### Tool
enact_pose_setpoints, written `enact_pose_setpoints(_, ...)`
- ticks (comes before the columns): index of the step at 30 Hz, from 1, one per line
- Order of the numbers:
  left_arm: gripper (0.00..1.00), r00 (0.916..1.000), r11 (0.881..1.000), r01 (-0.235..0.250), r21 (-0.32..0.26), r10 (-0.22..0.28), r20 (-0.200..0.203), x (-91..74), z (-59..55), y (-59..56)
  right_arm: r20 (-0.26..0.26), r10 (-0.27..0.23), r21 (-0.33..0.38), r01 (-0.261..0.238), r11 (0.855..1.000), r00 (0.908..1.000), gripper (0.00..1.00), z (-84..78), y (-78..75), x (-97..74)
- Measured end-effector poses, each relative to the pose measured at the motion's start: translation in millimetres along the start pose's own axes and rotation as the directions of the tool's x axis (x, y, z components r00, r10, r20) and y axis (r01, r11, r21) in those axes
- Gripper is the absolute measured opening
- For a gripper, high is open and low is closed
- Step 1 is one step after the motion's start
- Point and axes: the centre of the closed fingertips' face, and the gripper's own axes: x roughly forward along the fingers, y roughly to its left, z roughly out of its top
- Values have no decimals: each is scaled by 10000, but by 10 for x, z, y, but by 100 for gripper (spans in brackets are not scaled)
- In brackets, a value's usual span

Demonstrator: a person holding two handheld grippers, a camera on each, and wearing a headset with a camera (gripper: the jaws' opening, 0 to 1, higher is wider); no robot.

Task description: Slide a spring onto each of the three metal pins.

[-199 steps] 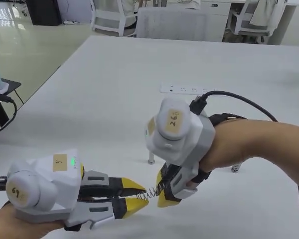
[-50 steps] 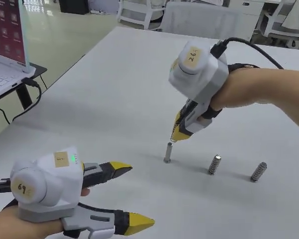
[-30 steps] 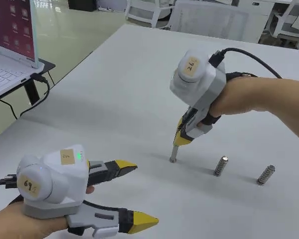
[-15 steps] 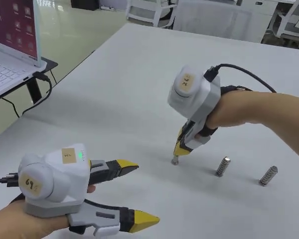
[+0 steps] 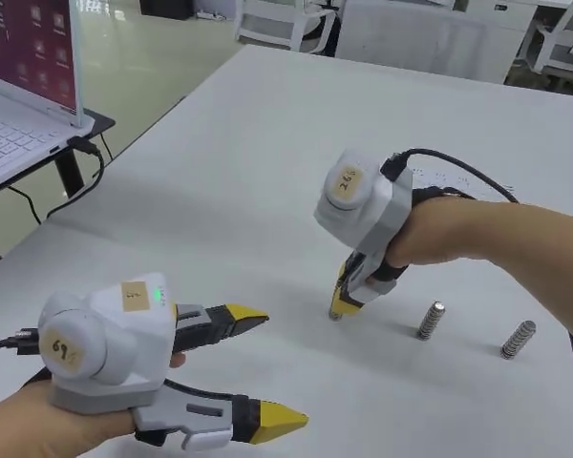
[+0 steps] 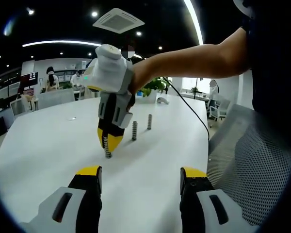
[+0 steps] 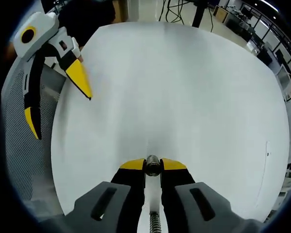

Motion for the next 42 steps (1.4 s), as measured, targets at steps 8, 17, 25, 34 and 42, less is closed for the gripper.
enact_pose_setpoints(8, 61, 10000, 10000, -8, 1, 8, -17, -16, -17, 20, -9, 45, 161, -45, 9999, 10000, 9, -25, 3, 52)
enact_pose_setpoints(17, 61, 10000, 10000, 29, 26, -29, -18, -8, -7, 8, -7, 25, 186, -25, 9998, 10000, 13, -51, -1, 56)
enact_pose_setpoints(25, 61, 10000, 10000, 26, 23, -26, -5, -6, 9, -5, 113, -83, 332, 79, 9994, 9999, 15, -111, 24, -21)
enact_pose_setpoints(34, 62, 10000, 10000, 88, 27, -88, -14, 4, -3, -12, 616, -235, 570, 200, 9982, 9978, 15, -158, 123, -175)
enact_pose_setpoints(42, 62, 10000, 9999, 97, 37, -97, -19, 11, 24, -57, 1203, -558, 752, 469, 9961, 9912, 16, -202, 243, -316)
